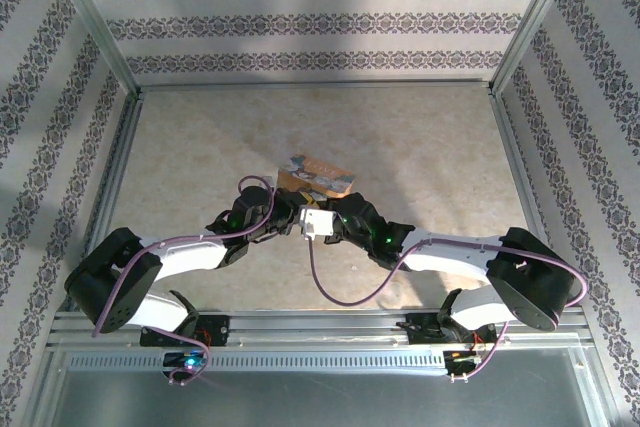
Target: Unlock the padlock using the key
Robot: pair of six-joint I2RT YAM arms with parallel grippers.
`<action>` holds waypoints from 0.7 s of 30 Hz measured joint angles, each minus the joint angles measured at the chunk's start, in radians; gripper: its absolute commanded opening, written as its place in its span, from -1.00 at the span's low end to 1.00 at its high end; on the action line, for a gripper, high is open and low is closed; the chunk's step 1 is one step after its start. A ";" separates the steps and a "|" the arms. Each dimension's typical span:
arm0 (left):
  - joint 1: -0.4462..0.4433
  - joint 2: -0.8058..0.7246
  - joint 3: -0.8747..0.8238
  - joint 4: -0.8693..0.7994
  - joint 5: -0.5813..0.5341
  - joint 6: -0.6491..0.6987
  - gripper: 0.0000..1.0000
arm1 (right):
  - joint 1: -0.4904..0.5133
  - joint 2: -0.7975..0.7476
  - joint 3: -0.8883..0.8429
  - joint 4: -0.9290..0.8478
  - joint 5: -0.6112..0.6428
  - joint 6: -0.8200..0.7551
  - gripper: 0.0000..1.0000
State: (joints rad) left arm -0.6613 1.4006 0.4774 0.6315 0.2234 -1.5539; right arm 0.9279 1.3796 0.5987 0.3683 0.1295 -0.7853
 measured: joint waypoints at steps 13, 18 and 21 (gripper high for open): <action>0.000 0.003 0.000 0.003 -0.004 -0.003 -1.00 | 0.006 0.000 -0.017 0.034 0.019 0.063 -1.00; 0.000 0.011 0.001 0.006 0.000 -0.005 -1.00 | 0.006 0.000 -0.030 0.053 0.020 0.105 -1.00; 0.000 0.018 0.004 0.008 0.003 -0.007 -1.00 | 0.006 0.000 -0.034 0.060 0.021 0.143 -1.00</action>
State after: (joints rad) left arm -0.6617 1.4185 0.4812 0.6395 0.2268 -1.5612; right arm 0.9340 1.3796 0.5644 0.4286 0.1505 -0.6422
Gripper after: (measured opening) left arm 0.086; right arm 0.051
